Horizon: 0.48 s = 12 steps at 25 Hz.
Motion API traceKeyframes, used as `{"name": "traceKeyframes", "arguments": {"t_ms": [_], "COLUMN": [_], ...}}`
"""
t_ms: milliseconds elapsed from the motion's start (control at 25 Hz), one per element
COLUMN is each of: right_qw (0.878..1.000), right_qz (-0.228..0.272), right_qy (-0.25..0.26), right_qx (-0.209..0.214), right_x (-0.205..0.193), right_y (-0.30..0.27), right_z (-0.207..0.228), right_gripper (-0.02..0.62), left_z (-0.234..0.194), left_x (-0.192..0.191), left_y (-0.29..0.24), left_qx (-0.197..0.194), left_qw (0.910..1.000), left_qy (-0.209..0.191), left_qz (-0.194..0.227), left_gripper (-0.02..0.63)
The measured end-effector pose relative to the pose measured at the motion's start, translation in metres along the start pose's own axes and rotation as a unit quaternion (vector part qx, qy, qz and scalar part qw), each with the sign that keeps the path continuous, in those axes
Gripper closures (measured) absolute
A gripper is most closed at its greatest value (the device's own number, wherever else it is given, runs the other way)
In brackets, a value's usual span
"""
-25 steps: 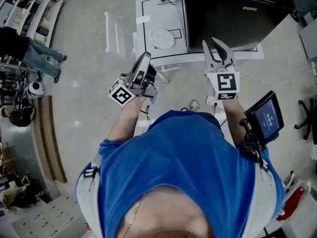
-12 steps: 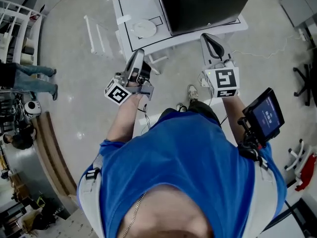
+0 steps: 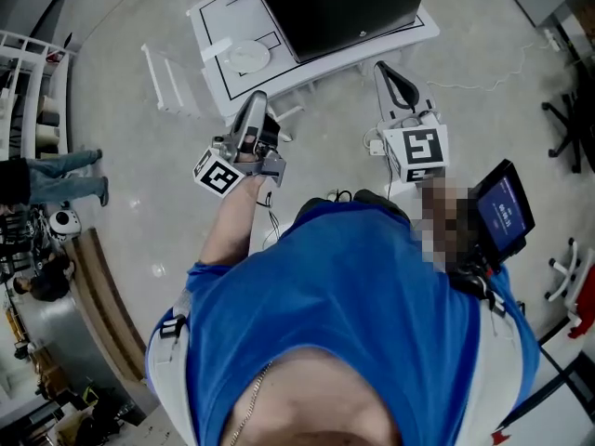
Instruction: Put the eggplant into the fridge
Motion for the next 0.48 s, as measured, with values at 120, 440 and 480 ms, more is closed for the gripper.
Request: {"name": "traceKeyframes", "arguments": {"t_ms": [120,440,480], "right_qw": [1.0,1.0,0.999], "right_qz": [-0.002,-0.004,-0.005], "right_qy": [-0.011,-0.031,-0.033], "right_qx": [-0.003,-0.001,0.0], "right_x": [-0.009,-0.016,-0.016], "right_y": [0.045,0.055,0.055], "right_z": [0.031,0.032,0.032], "right_gripper": [0.594,0.594,0.594], "left_z": [0.03,0.037,0.037], "left_x": [-0.038,-0.044,-0.045], "left_y": [-0.019,-0.022,-0.022], "left_qx": [-0.002,0.002,0.004], "left_qw": [1.0,0.9999,0.9999], "left_qy": [-0.006,-0.015,-0.015], "left_qz": [0.0,-0.006,-0.007], "left_gripper": [0.598,0.598,0.598]}}
Point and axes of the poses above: the fingertips, and each gripper's own axes: y backward along the fingers, z to its right, x out of its top, the point moved 8 cm from there along y, backward along the fingers, and after that the axes turned 8 degrees about y, right-handed, at the moved point
